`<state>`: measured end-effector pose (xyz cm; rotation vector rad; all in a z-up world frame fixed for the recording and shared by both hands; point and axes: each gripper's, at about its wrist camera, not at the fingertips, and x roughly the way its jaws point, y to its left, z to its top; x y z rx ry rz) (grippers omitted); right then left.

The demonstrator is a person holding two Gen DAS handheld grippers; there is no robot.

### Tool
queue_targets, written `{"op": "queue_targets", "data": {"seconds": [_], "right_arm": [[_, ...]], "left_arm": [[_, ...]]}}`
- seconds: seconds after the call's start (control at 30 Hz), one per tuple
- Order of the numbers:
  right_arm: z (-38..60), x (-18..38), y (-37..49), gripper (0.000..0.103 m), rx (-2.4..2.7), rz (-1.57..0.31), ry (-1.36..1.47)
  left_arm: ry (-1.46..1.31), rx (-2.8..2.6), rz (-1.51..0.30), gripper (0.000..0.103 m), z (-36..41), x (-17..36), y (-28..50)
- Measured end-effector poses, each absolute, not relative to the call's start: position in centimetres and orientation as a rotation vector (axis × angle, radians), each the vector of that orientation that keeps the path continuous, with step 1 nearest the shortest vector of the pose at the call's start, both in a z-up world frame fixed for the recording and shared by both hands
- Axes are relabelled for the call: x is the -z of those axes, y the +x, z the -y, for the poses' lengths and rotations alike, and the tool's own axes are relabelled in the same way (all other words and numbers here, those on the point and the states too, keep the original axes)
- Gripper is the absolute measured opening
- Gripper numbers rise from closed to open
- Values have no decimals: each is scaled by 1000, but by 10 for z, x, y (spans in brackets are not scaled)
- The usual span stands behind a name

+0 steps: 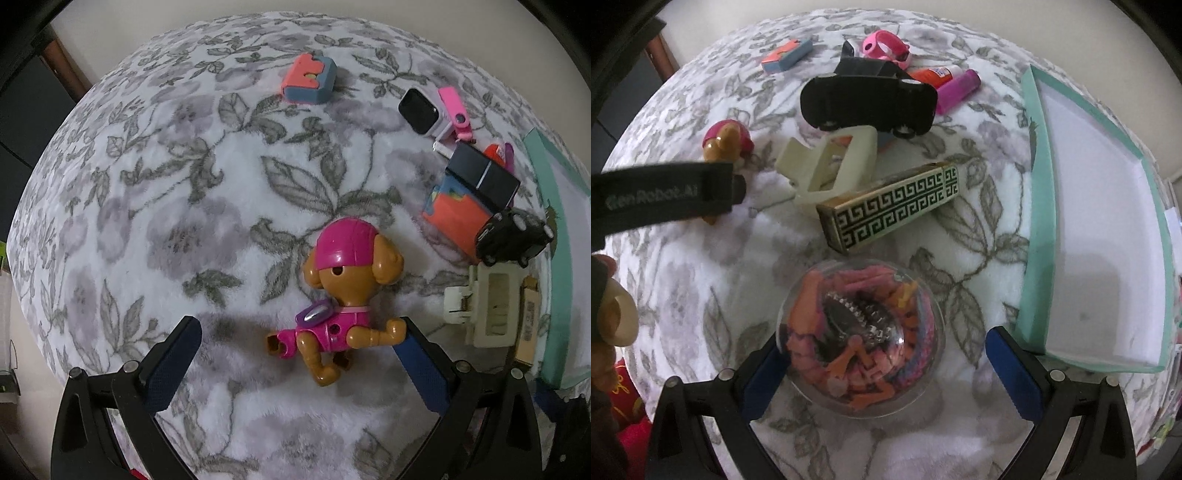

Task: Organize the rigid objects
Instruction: 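Lower the right gripper onto the clear round container of orange pieces, then grasp the clear container with the right gripper while the left grasps the pink-helmeted dog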

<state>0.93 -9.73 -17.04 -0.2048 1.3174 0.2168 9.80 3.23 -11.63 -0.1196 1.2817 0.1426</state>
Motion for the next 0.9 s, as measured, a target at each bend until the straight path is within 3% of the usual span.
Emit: {"op": "queue_targets", "data": {"seconds": [0.27, 0.53, 0.9], "right_arm": [[106, 180, 15, 101, -218, -1322, -178], [95, 166, 3, 76, -268, -1310, -202], [99, 159, 3, 74, -273, -1326, -152]], "left_arm": [[-150, -87, -1278, 90, -21, 146, 103], [-127, -53, -1297, 66, -17, 162, 84], [-199, -47, -1318, 66, -27, 186, 65]]}}
